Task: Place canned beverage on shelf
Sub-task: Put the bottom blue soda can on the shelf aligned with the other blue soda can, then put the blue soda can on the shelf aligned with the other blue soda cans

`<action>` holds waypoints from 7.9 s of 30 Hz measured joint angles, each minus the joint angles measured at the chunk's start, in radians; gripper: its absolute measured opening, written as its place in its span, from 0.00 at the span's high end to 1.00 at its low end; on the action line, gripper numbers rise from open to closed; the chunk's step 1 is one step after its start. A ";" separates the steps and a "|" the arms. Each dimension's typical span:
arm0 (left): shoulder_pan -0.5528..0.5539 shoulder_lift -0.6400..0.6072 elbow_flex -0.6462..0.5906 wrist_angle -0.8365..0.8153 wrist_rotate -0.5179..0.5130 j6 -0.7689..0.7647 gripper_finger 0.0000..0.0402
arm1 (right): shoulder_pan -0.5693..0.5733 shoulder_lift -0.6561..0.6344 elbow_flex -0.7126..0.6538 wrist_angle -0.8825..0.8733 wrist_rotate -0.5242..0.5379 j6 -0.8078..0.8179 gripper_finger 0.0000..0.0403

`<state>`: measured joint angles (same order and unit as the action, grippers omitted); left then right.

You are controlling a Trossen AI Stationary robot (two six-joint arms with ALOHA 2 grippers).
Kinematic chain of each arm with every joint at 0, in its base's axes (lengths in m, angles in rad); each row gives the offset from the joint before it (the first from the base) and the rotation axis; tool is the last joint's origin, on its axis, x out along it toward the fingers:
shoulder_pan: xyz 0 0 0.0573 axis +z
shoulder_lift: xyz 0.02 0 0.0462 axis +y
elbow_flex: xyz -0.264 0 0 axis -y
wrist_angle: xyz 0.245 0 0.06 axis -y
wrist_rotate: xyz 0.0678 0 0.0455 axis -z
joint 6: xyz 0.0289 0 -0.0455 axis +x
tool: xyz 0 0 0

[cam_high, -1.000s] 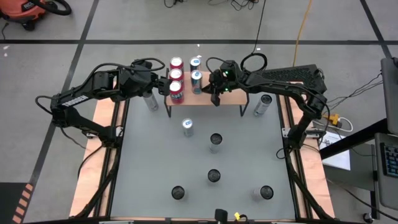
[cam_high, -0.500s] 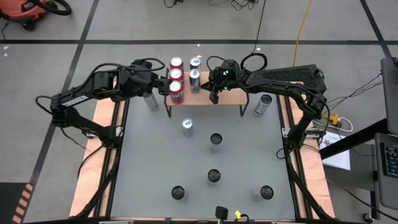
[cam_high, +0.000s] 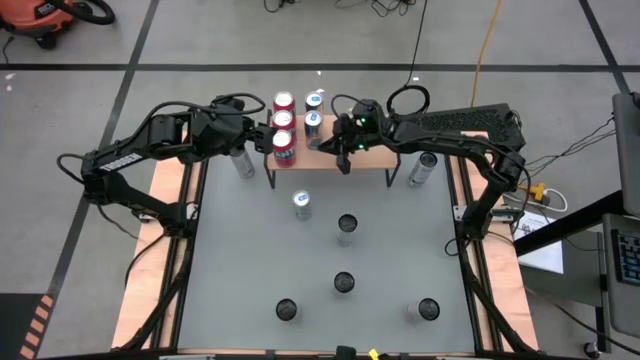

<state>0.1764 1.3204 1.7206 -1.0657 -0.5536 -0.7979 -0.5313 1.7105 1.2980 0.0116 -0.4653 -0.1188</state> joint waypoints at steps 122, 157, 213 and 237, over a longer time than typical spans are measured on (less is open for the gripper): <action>-0.706 -0.221 -0.547 0.089 0.000 -0.252 0.31 | 0.407 0.299 0.349 -0.400 0.359 0.208 0.42; -0.706 -0.208 -0.550 0.075 -0.002 -0.270 0.31 | 0.429 0.304 0.346 -0.469 0.383 0.178 0.32; -0.565 -0.149 -0.444 0.458 -0.077 0.108 0.01 | 0.358 -0.167 0.348 -0.316 -0.121 0.212 0.53; -0.452 -0.033 -0.445 0.670 0.097 0.227 0.15 | 0.308 -0.170 0.348 -0.195 -0.219 0.275 0.53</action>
<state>-0.2760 1.2877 1.2755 -0.3956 -0.4566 -0.5705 -0.2230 1.5406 1.6463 -0.1837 -0.6838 0.1562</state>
